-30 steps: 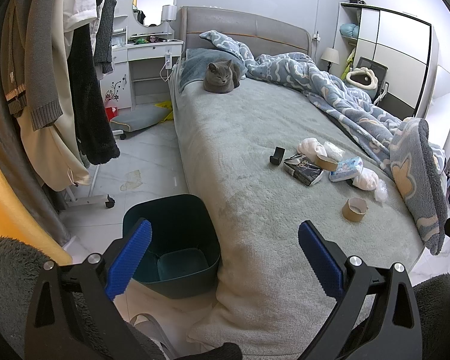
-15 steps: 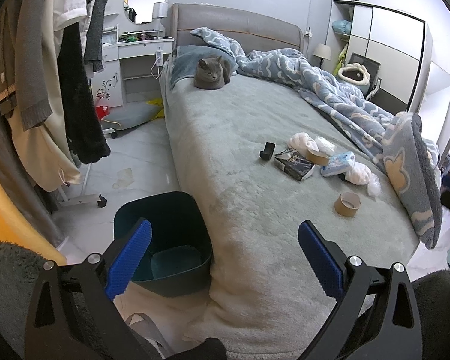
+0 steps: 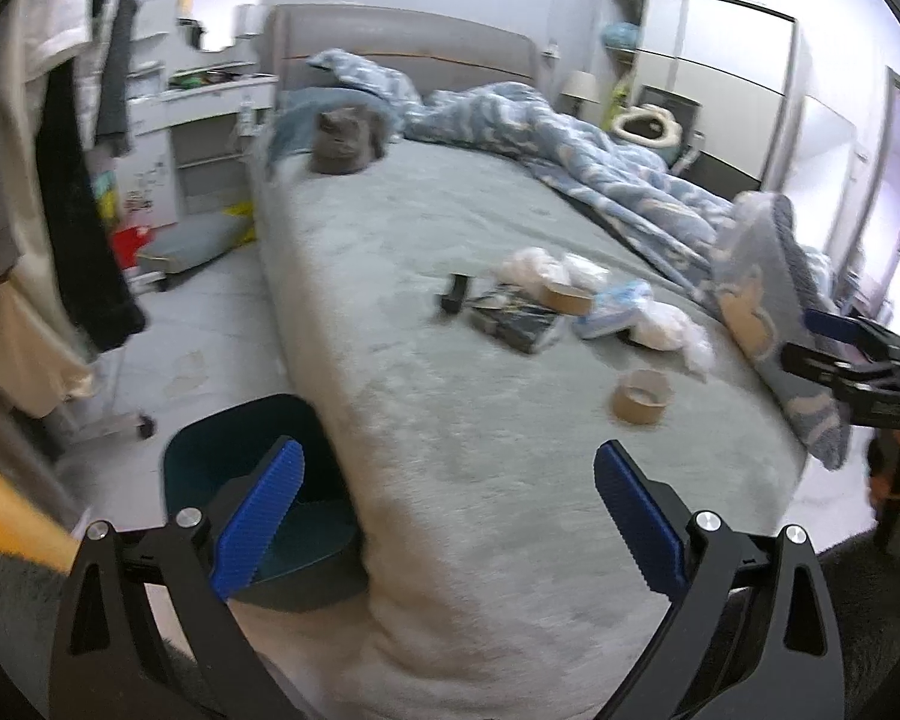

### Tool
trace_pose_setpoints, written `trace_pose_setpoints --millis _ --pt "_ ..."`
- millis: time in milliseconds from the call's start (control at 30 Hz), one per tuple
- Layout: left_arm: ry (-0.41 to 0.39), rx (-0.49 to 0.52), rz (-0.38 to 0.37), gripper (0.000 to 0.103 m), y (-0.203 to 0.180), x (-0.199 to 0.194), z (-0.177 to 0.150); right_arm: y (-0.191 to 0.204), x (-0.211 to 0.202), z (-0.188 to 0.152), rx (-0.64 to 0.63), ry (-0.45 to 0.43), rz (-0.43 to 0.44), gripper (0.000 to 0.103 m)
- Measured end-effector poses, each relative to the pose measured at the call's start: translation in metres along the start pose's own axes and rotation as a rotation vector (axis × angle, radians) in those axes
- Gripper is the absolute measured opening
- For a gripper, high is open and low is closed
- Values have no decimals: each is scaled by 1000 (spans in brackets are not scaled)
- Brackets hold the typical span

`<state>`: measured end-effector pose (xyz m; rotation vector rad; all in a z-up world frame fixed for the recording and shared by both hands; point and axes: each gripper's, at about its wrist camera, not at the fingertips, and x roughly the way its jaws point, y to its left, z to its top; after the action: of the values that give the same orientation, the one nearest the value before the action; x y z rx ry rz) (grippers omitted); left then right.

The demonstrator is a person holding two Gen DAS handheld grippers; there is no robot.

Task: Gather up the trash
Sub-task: 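Grasp the bubble-wrap roll with the right tool while the left tool grasps the cardboard tape core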

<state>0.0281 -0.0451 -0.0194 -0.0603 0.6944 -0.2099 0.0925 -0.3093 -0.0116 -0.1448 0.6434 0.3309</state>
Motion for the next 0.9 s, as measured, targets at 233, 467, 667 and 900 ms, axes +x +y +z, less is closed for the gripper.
trace_pose_setpoints --millis 233,467,667,900 --pt "48 79 -79 98 -21 20 0 -21 31 -13 3 51 26 94" --pt "83 140 -139 95 -40 43 4 -41 51 -17 -14 86 43 89" --pt "105 157 -171 89 -49 67 10 -54 74 -20 -28 118 61 82" --pt "116 220 -263 86 -72 92 17 -62 98 -26 -58 148 90 82"
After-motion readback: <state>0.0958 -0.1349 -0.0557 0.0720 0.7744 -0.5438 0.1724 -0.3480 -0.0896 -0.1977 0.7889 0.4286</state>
